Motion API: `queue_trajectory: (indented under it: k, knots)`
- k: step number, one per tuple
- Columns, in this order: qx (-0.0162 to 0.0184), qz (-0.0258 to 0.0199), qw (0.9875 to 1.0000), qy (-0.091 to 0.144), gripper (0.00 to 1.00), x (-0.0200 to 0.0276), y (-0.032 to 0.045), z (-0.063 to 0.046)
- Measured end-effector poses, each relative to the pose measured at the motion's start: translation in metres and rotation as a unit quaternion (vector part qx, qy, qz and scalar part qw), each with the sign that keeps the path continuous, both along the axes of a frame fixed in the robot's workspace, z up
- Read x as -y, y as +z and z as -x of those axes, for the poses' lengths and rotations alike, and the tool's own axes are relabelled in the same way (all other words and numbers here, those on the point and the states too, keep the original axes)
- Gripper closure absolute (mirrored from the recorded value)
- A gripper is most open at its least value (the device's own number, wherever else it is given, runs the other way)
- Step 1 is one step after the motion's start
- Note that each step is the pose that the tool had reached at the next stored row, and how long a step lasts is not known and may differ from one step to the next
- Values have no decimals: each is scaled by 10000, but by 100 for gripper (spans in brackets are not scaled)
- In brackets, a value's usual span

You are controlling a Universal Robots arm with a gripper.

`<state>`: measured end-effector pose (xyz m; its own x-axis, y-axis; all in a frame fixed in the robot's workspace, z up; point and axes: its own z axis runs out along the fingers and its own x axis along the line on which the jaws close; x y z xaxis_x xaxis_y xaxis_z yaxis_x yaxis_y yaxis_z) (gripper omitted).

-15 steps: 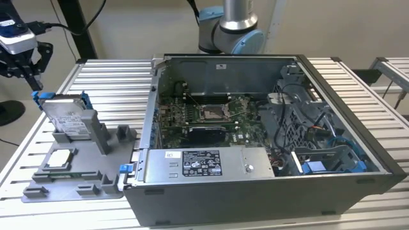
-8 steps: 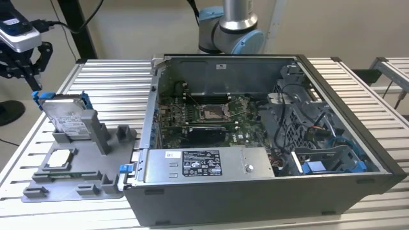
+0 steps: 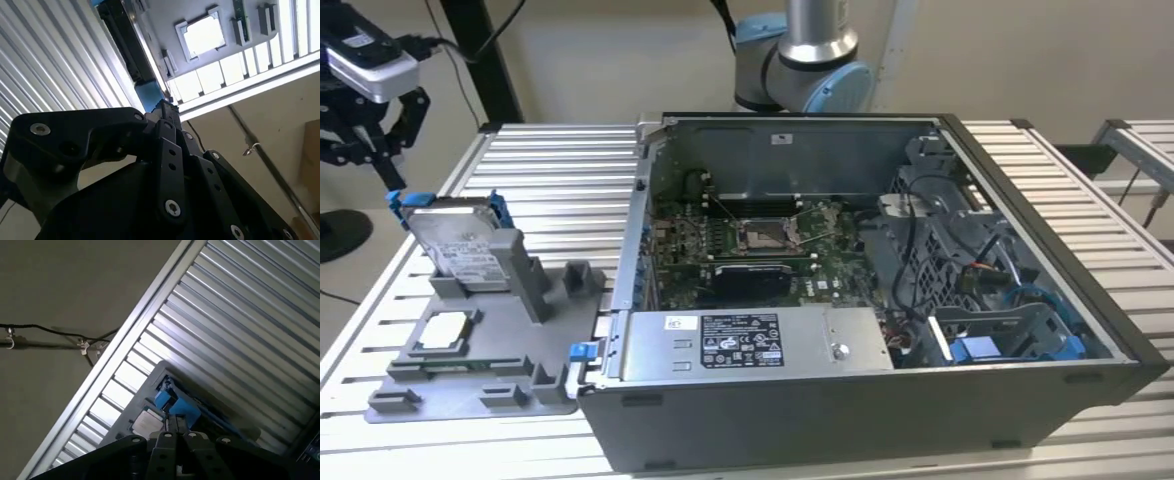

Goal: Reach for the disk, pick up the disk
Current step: 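Pick up the disk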

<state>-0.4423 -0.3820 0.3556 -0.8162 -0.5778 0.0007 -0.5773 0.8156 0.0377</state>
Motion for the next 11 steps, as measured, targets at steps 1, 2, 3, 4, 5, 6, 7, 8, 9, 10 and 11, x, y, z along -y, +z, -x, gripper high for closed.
queue_trajectory:
  k: [1,2,3,4,5,6,7,8,9,10,11]
  knots:
    - [0,0,10000,93,100,0,1,0]
    - [0,0,9998,185,100,0,0,0]
    - [0,0,9996,275,100,0,0,0]
    - [0,0,9993,367,100,0,0,0]
    - [0,0,9990,458,100,0,0,0]
    - [0,0,9985,547,100,0,1,0]
    - [0,0,9980,637,100,0,0,0]
    - [0,0,9973,730,100,0,1,0]
    - [0,0,9966,822,100,0,0,0]
    - [1,0,9958,912,100,0,0,0]
    - [2,1,9950,1003,100,0,0,0]
